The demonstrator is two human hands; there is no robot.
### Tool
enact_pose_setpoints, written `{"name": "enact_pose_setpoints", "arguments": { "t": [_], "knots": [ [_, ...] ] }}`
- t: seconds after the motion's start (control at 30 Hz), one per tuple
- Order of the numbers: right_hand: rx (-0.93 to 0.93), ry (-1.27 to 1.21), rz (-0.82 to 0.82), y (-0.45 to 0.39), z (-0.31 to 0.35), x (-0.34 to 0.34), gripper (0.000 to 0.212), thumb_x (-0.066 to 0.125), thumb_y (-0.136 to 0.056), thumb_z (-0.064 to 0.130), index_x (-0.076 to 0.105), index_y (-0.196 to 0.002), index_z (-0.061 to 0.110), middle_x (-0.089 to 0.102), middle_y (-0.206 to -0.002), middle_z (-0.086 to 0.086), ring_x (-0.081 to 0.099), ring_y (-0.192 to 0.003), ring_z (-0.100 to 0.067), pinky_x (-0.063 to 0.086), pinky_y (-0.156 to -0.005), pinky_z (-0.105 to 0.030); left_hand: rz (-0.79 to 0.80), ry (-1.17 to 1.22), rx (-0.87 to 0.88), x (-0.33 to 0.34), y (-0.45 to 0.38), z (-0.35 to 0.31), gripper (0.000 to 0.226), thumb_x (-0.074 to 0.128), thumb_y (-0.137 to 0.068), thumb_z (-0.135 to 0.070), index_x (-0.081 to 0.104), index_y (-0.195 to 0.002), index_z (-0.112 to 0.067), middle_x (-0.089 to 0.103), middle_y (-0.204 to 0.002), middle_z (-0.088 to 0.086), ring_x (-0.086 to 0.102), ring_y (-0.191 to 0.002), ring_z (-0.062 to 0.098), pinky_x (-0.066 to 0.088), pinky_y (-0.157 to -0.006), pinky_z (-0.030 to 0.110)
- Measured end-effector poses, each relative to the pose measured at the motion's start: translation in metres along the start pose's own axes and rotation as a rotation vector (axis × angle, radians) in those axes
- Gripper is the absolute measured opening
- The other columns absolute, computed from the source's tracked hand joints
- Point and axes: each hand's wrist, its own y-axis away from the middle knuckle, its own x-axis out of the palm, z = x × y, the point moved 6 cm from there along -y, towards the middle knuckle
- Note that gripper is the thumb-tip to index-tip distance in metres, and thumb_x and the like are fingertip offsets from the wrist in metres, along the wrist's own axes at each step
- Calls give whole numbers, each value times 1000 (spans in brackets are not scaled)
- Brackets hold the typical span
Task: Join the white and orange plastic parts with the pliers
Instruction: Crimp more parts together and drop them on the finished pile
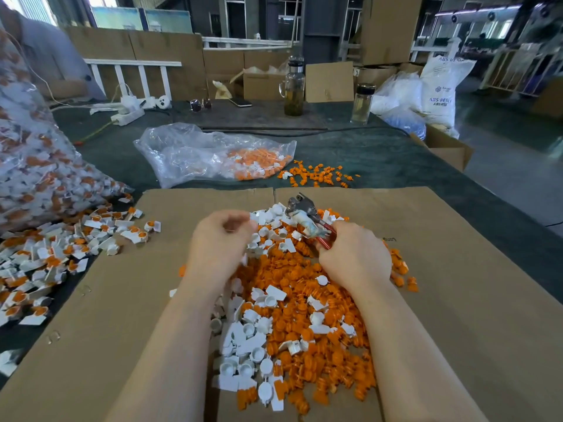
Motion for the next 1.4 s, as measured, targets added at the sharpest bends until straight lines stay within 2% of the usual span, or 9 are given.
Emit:
{"name": "enact_pose_setpoints", "arguments": {
  "t": [0.13, 0.23, 0.6, 0.7, 0.87, 1.0, 1.13, 1.27, 1.4],
  "knots": [
    [-44, 20, 18, 1, 6, 3, 18, 65, -84, 42, 59, -95, 29, 47, -72, 11, 49, -61, -11, 28, -42, -21, 70, -728, 127, 25, -3, 7, 38, 48, -101, -30, 54, -137, -27, 50, -136, 5, 44, -125, 30, 36, -103, 43],
    [-66, 34, 52, 3, 10, 5, 17, 65, -83, 40, 60, -95, 29, 51, -78, 8, 51, -65, -14, 29, -43, -22, 126, -833, 157, 30, -2, 10, 42, 40, -102, -26, 48, -143, -29, 48, -139, 5, 41, -128, 31, 32, -106, 46],
    [-50, -1, -13, 3, 9, -4, 24, 61, -88, 45, 58, -104, 28, 60, -84, 6, 47, -65, -15, 26, -43, -22, 93, -597, 120, 18, 0, 3, 17, 61, -95, -22, 69, -111, -22, 63, -118, 4, 59, -107, 23, 46, -98, 39],
    [-43, -110, -40, 2, 9, -9, 24, 59, -90, 50, 57, -100, 29, 60, -84, 7, 47, -67, -14, 28, -44, -22, 51, -536, 119, 13, 0, 2, 15, 65, -93, -18, 72, -106, -22, 66, -112, 2, 59, -97, 18, 44, -82, 26],
    [-37, -369, 11, 0, 12, -7, 24, 63, -89, 47, 64, -100, 26, 56, -79, 12, 54, -72, -9, 38, -51, -22, 32, -491, 53, 10, 1, 2, 11, 72, -89, -24, 74, -100, -25, 66, -93, -5, 64, -79, 16, 58, -81, 37],
    [-31, -580, 28, 1, 13, -8, 18, 66, -89, 39, 68, -99, 24, 62, -81, 12, 60, -75, -9, 50, -62, -28, -20, -479, 59, 8, 1, 0, 11, 75, -87, -27, 75, -98, -25, 70, -94, -4, 59, -76, 11, 52, -76, 31],
    [-34, -790, 88, 3, 17, -7, 8, 67, -90, 28, 70, -97, 27, 65, -83, 11, 61, -71, -8, 50, -63, -28, -125, -259, 62, 4, 3, -5, 7, 77, -85, -30, 74, -90, -27, 64, -74, -14, 55, -64, -2, 41, -58, 21],
    [-60, -849, 64, 6, 25, -11, 16, 71, -87, 26, 69, -103, 25, 67, -89, 11, 62, -81, -5, 48, -67, -21, -120, 6, 28, 9, 5, -6, 6, 76, -85, -26, 76, -91, -28, 73, -75, -9, 68, -72, 10, 53, -71, 29],
    [-63, -900, 28, 9, 28, -15, 12, 76, -82, 28, 64, -83, 30, 67, -82, 11, 62, -77, -3, 47, -63, -12, -97, 168, 51, 15, 8, -10, 11, 76, -85, -24, 72, -79, -32, 72, -67, -15, 65, -68, -4, 47, -67, 19]
  ]
}}
